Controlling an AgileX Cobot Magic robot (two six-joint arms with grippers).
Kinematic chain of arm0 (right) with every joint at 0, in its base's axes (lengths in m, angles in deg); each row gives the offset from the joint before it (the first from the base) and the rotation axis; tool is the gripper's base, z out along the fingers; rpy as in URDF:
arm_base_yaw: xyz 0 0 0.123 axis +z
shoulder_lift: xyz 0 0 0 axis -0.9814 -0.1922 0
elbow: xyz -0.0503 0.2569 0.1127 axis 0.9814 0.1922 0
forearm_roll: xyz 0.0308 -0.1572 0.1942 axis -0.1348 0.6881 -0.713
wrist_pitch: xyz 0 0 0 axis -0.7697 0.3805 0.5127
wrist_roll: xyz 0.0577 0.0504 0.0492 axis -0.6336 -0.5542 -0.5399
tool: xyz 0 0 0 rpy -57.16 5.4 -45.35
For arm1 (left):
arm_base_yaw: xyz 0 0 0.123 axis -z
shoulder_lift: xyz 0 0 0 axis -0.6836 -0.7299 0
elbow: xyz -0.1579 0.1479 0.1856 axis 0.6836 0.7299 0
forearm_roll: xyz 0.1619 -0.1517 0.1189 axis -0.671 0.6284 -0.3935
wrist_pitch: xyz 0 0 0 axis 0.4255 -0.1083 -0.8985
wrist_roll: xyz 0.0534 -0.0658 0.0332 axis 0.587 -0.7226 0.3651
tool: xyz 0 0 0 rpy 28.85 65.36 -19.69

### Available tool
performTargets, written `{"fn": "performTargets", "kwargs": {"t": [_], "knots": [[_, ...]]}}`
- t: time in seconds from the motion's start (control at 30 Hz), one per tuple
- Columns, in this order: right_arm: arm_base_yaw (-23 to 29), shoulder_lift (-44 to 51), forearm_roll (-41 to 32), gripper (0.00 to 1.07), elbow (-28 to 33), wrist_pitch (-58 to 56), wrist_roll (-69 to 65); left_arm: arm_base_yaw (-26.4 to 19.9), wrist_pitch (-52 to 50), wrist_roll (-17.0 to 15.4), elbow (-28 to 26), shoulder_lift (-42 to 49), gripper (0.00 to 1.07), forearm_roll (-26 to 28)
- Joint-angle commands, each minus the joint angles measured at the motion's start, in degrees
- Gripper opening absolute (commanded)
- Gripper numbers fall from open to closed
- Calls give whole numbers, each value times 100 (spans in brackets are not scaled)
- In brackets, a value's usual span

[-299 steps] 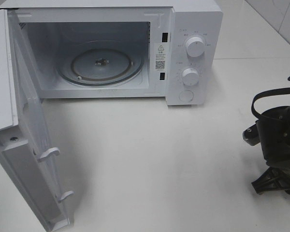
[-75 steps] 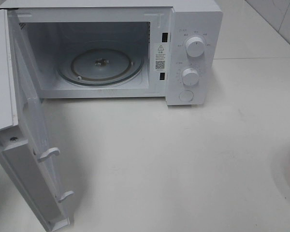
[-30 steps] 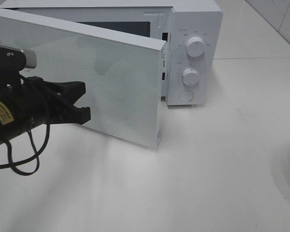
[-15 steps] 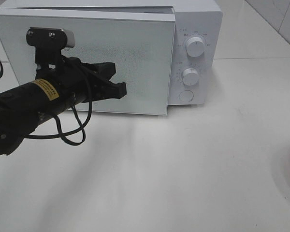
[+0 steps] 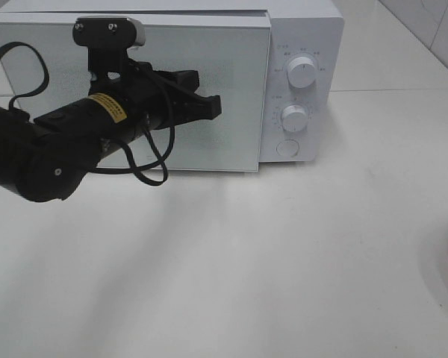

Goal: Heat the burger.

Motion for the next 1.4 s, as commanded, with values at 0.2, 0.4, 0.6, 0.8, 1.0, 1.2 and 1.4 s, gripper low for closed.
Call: {"fn": "performTargets", "kwargs": {"t": [0.2,0.4,0.6,0.8,1.0,1.2,1.4], "knots": [[-34,143,17,74,29,23,17,40,155,11,-579,-304,0,246],[-34,143,17,74,29,23,17,40,298,11,-997,-573,0,281],[-34,143,17,74,29,23,17,29,378,63,-1364,-848,0,516],[-34,143,17,74,29,23,17,-183,413,143,-1507,-968,0,527],[-34,143,17,74,29,23,17,-149,487,138,-1513,-963,0,401],[-34,143,17,74,29,23,17,34,814,138,-1513,-854,0,372],[-34,143,17,74,29,23,17,435,1805,172,-1513,-573,0,350]]}}
